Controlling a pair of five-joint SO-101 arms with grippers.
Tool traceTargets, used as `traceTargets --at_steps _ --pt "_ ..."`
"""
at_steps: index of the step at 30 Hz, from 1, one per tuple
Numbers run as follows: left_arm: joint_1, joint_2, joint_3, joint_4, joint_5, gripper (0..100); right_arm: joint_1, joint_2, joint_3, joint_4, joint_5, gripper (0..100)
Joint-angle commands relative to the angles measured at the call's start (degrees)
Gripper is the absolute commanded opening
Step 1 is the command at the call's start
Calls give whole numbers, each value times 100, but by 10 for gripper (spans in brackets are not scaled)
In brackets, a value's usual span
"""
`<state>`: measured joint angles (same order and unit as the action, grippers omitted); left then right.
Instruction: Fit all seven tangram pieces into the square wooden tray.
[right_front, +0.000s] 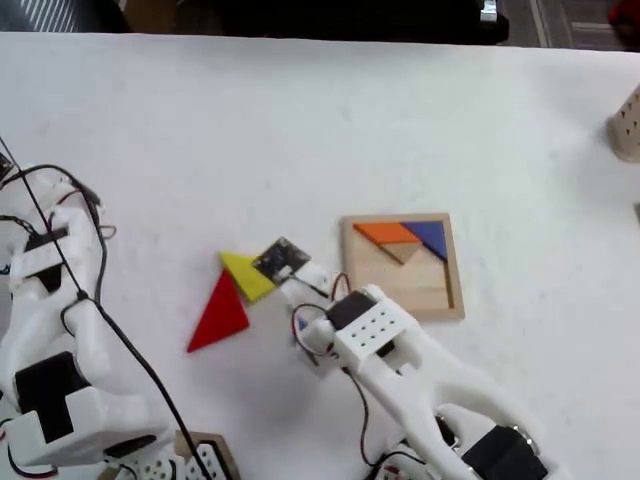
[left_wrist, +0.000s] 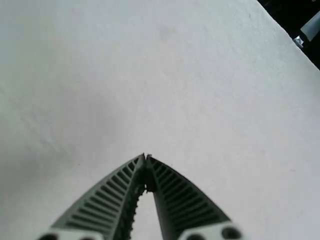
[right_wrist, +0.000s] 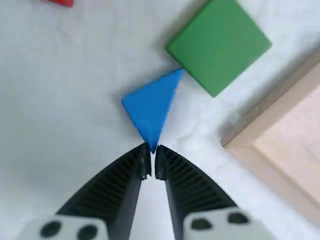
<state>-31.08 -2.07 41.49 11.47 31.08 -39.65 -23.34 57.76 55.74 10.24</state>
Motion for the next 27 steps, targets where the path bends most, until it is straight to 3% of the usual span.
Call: traceTargets --at_steps 1,12,15,20,27 --pt "92 -268 -132 -158 97 24 505 -356 -167 295 273 18" --pt "75 -277 -123 -158 97 24 1745 -2097 167 620 325 18" --pt "75 -277 -123 -158 97 24 1429 -2343 475 347 255 39" --pt "75 -277 -114 -158 97 24 488 -2255 545 57 -422 173" --pt "84 -277 -123 -158 97 24 -251 -1516 536 -743 -897 183"
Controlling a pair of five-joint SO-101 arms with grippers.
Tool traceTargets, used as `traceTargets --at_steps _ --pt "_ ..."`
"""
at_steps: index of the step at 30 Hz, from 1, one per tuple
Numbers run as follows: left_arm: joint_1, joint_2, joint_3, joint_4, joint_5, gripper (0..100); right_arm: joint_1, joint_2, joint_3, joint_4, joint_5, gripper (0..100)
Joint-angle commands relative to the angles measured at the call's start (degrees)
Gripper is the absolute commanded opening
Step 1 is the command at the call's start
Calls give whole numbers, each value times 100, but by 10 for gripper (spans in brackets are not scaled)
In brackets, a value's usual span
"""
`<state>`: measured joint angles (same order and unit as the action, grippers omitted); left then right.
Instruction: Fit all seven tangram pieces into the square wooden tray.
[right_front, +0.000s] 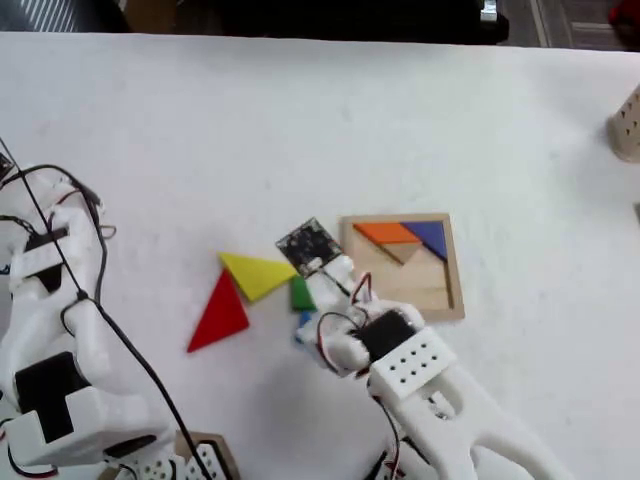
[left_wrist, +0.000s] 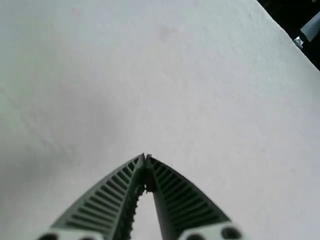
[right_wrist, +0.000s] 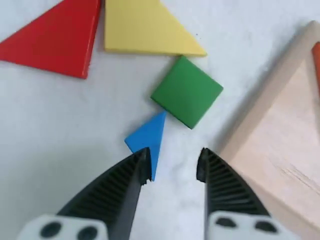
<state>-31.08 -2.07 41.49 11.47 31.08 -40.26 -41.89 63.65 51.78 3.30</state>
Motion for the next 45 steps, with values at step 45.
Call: traceTargets --at_steps 45 --pt "84 -268 -149 -158 97 24 -752 2826 -1459 -251 -545 233"
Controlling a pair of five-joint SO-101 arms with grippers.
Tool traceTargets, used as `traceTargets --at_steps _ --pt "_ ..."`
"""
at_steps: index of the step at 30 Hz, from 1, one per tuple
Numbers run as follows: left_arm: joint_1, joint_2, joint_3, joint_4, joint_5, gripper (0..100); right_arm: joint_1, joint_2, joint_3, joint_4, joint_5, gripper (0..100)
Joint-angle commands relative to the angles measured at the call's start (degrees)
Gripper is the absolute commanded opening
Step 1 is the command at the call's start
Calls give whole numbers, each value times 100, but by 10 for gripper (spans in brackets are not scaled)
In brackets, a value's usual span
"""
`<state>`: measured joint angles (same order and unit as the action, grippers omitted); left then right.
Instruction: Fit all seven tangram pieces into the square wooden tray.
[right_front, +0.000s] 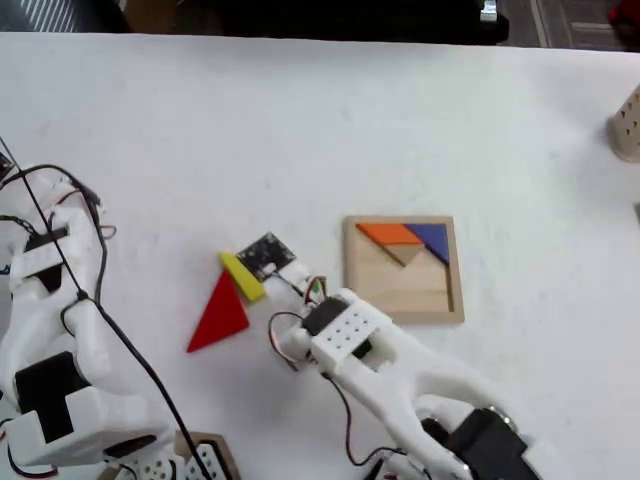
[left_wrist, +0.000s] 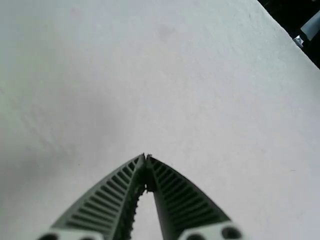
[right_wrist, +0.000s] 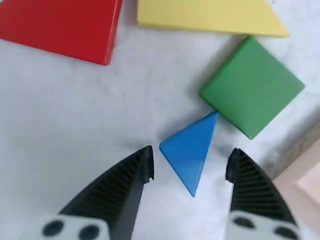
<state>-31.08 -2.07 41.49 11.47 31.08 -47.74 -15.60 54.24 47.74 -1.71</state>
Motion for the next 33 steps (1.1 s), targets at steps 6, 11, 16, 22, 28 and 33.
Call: traceTargets --at_steps 6,11,16,22,28,33 --pt "84 -268 -105 -343 97 24 -4 1059 -1178 541 -9 180" --pt "84 -268 -97 -343 97 24 -4 1068 -1196 541 -9 142" --pt "84 -268 -97 -334 97 24 -4 1068 -1196 541 0 65" --pt "84 -268 -97 -334 97 24 163 1068 -1204 629 9 45" --pt "84 -268 -97 -343 97 24 365 822 -1345 1077 378 45" --pt "84 -268 -97 -343 97 24 954 -224 -1380 1710 492 45"
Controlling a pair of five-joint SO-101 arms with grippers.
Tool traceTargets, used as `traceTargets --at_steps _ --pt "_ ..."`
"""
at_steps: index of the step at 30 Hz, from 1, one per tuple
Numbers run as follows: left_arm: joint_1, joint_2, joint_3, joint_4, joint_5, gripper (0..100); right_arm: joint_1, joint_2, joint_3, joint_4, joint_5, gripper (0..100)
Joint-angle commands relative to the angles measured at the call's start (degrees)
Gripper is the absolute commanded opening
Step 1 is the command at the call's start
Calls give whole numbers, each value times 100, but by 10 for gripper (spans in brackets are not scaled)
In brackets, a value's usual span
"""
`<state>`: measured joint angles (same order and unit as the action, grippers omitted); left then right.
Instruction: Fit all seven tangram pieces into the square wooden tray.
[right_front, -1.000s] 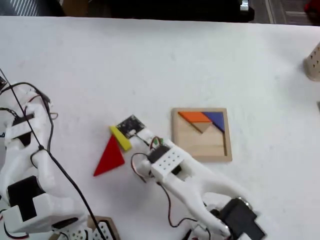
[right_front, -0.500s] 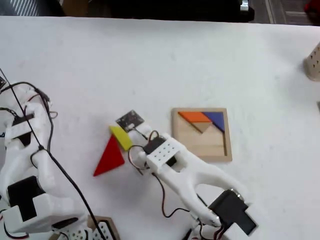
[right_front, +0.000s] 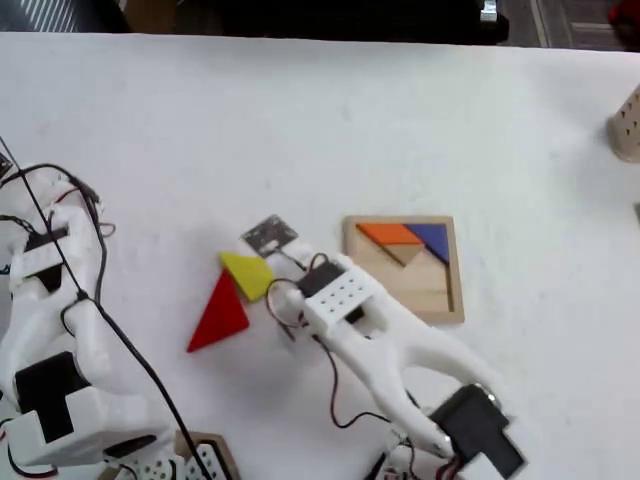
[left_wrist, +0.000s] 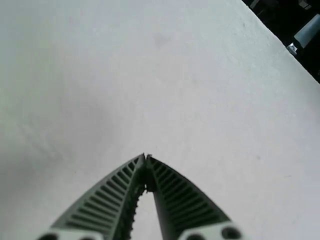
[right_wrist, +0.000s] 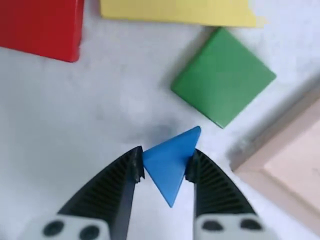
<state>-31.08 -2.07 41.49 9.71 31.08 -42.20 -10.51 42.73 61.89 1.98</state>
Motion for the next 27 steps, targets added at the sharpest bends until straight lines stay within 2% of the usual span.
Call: traceTargets --at_steps 1,8,12,17,27 --pt "84 -268 -97 -167 97 24 637 -980 -211 356 123 45" --pt "84 -268 -97 -149 97 24 2826 -1543 -237 198 334 48" --pt "84 -268 -97 -149 97 24 3618 -1077 -255 -286 624 46" --pt "75 -268 -88 -141 97 24 4040 -374 -721 -400 642 48" --pt "66 -268 -79 -141 97 24 4224 875 -1442 -224 651 52"
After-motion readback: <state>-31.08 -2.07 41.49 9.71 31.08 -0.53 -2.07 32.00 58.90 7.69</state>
